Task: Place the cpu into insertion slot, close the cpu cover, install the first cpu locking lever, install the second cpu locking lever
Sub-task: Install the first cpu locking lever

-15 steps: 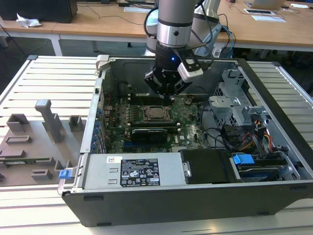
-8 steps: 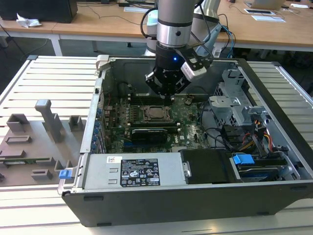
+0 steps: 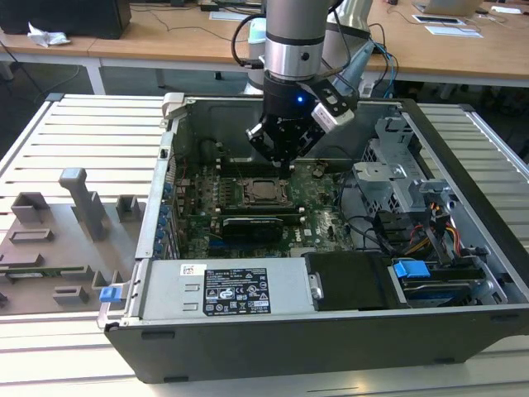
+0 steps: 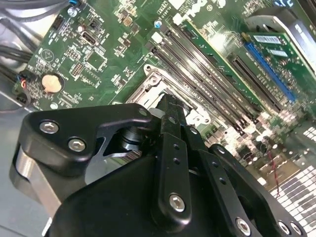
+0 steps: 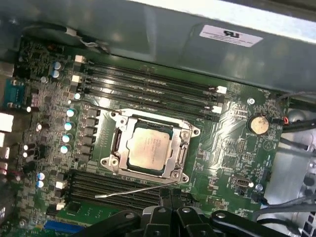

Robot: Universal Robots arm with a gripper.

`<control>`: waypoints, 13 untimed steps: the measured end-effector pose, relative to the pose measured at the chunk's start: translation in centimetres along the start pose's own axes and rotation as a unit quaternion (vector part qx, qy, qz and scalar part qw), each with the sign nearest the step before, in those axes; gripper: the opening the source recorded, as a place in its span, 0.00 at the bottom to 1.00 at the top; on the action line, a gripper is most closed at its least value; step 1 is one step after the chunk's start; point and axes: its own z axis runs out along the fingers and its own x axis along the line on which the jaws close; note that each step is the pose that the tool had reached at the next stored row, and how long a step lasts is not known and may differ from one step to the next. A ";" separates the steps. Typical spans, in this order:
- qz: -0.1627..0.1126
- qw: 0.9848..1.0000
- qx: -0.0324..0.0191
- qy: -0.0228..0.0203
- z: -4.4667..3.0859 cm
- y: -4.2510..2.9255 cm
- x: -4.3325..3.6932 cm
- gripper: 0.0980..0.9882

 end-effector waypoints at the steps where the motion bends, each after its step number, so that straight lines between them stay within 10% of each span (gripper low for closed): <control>1: -0.006 1.000 0.000 -0.001 0.00 0.00 0.00 0.01; 8: -0.061 0.998 -0.002 -0.006 -0.02 -0.01 0.01 0.01; 12: -0.044 0.998 -0.049 -0.019 0.00 0.00 0.01 0.01; 13: -0.041 0.998 -0.050 -0.019 0.00 0.00 0.01 0.01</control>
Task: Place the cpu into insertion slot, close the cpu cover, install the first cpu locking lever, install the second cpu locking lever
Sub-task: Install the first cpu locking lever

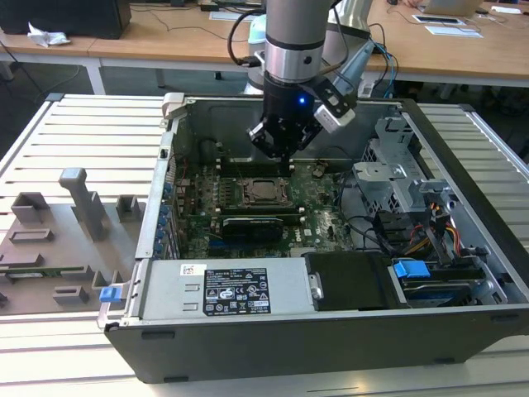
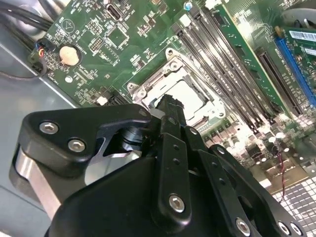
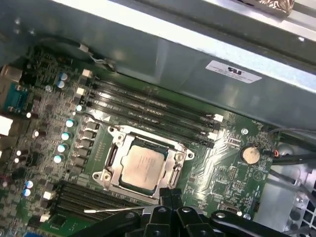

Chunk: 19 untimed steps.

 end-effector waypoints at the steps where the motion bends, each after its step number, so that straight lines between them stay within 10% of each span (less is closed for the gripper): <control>1: 0.000 1.000 0.000 0.000 0.00 0.00 0.00 0.01; 7: 0.001 0.999 -0.014 0.043 0.13 -0.06 -0.16 0.01; 19: 0.065 0.997 -0.010 0.043 0.27 -0.05 -0.13 0.01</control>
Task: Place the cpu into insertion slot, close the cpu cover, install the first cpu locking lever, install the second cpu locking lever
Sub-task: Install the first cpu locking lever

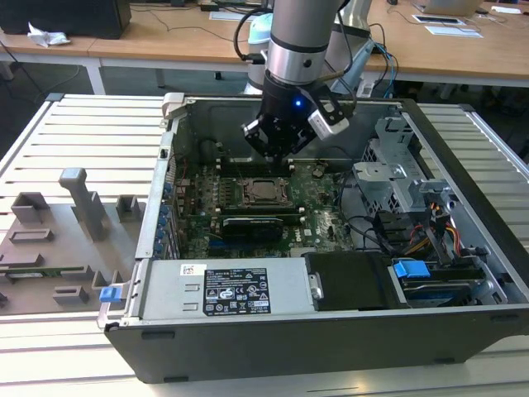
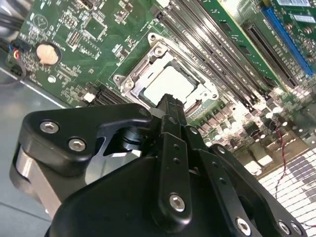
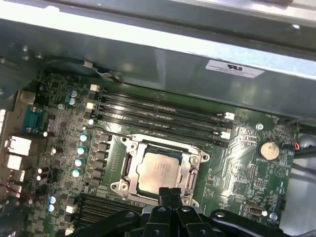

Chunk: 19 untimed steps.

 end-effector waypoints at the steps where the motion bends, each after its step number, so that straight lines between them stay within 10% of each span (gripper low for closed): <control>1: 0.006 1.000 0.001 0.000 0.02 0.00 0.00 0.01; 12: 0.073 0.997 0.002 0.000 0.15 0.00 0.00 0.01; 19: 0.073 0.997 0.003 0.000 0.25 0.39 2.10 0.01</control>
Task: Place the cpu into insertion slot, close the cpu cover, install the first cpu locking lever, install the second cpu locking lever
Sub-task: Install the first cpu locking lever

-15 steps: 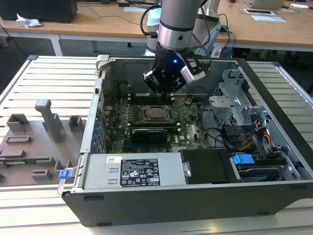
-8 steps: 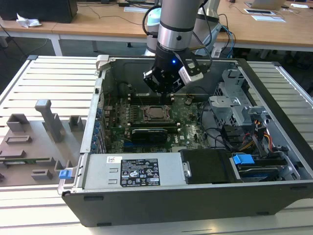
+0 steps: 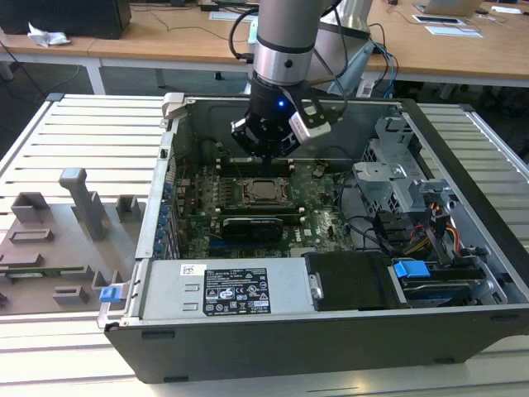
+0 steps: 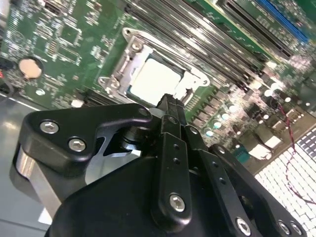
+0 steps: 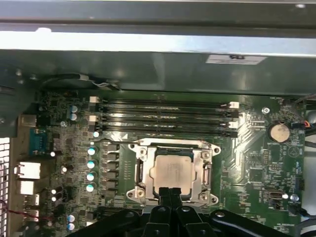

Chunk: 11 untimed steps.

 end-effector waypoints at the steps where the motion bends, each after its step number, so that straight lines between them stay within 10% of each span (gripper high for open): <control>1: 0.000 1.000 0.000 0.000 0.01 0.01 0.22 0.01; 11: 0.000 1.000 0.000 0.000 0.16 0.12 3.12 0.01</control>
